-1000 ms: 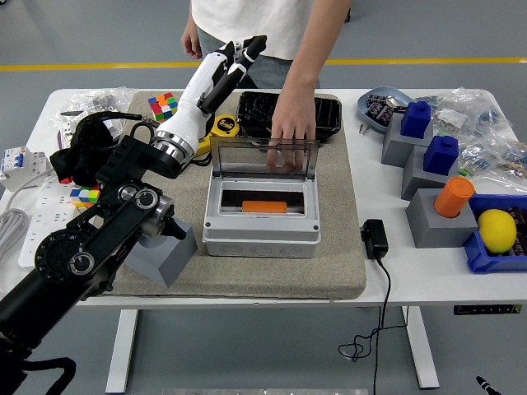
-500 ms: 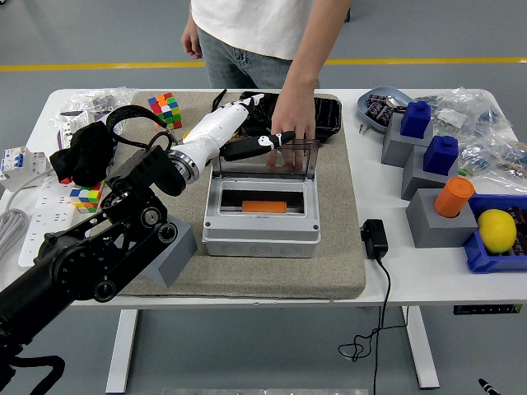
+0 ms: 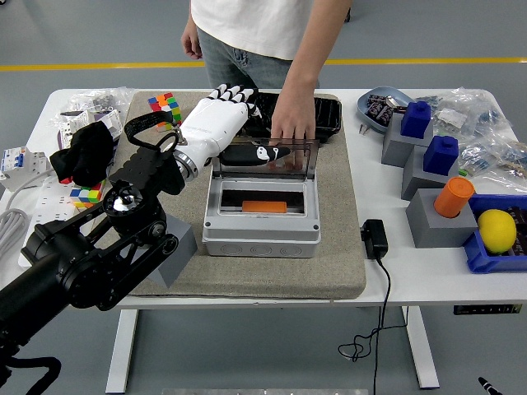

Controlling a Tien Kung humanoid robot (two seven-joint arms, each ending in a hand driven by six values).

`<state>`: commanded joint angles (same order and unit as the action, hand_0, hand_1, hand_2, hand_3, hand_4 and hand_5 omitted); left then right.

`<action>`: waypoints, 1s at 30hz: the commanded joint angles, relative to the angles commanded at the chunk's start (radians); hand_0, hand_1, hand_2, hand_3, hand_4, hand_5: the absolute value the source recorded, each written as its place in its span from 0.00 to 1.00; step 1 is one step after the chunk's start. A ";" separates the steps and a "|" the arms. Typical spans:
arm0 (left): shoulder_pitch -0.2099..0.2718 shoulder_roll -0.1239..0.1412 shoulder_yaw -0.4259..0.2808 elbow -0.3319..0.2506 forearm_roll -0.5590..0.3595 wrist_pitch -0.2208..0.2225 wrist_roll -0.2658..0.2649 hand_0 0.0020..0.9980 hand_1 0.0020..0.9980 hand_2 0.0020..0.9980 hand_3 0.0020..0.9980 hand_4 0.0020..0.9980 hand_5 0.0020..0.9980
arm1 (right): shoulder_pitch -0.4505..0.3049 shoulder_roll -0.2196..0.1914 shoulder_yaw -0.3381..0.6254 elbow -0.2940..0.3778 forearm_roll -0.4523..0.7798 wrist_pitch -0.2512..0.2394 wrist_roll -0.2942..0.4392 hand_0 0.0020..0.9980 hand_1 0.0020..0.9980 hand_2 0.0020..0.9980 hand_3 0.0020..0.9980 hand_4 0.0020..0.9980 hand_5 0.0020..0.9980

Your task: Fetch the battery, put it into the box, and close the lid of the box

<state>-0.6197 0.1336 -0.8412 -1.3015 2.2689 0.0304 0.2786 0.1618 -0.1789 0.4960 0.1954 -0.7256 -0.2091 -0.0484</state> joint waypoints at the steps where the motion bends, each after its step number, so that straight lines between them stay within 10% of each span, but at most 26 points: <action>1: 0.003 0.003 0.005 -0.005 0.000 0.003 0.000 1.00 1.00 1.00 0.63 1.00 1.00 | 0.000 0.000 0.001 0.000 -0.001 0.000 0.000 0.77 0.72 0.73 0.77 1.00 1.00; 4: 0.014 0.010 0.018 -0.025 0.000 0.005 0.006 1.00 1.00 1.00 0.63 1.00 1.00 | -0.001 0.000 0.003 0.000 -0.002 -0.001 -0.002 0.77 0.72 0.73 0.77 1.00 1.00; 5: 0.017 0.011 0.020 -0.031 0.000 0.007 0.006 1.00 0.93 0.73 0.65 1.00 1.00 | -0.001 0.000 0.004 0.000 -0.003 -0.001 -0.002 0.77 0.72 0.73 0.77 1.00 1.00; 10: 0.023 0.013 0.031 -0.047 0.000 0.005 0.004 1.00 0.93 0.73 0.65 1.00 1.00 | 0.002 0.001 0.007 0.001 -0.007 0.000 -0.002 0.77 0.72 0.73 0.77 1.00 1.00; 11: 0.024 0.013 0.033 -0.050 0.000 0.005 0.004 1.00 0.69 0.57 0.66 1.00 1.00 | 0.003 0.001 0.009 0.001 -0.009 0.000 -0.003 0.77 0.72 0.73 0.77 1.00 1.00; 16: 0.028 0.015 0.051 -0.076 0.000 0.006 0.007 1.00 0.69 0.57 0.66 1.00 1.00 | 0.004 0.000 0.013 0.001 -0.012 0.000 -0.003 0.77 0.72 0.73 0.77 1.00 1.00; 17: 0.029 0.015 0.056 -0.080 0.000 0.004 0.008 0.83 0.40 0.42 0.65 1.00 1.00 | 0.003 0.000 0.013 0.001 -0.011 0.000 -0.003 0.77 0.72 0.73 0.77 1.00 1.00; 30: 0.044 0.028 0.089 -0.143 -0.017 -0.063 0.070 0.67 0.27 0.41 0.64 1.00 1.00 | 0.002 0.000 0.016 0.000 -0.014 0.001 -0.005 0.77 0.72 0.73 0.77 1.00 1.00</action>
<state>-0.5760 0.1618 -0.7520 -1.4446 2.2524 -0.0330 0.3483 0.1643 -0.1788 0.5118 0.1958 -0.7394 -0.2085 -0.0532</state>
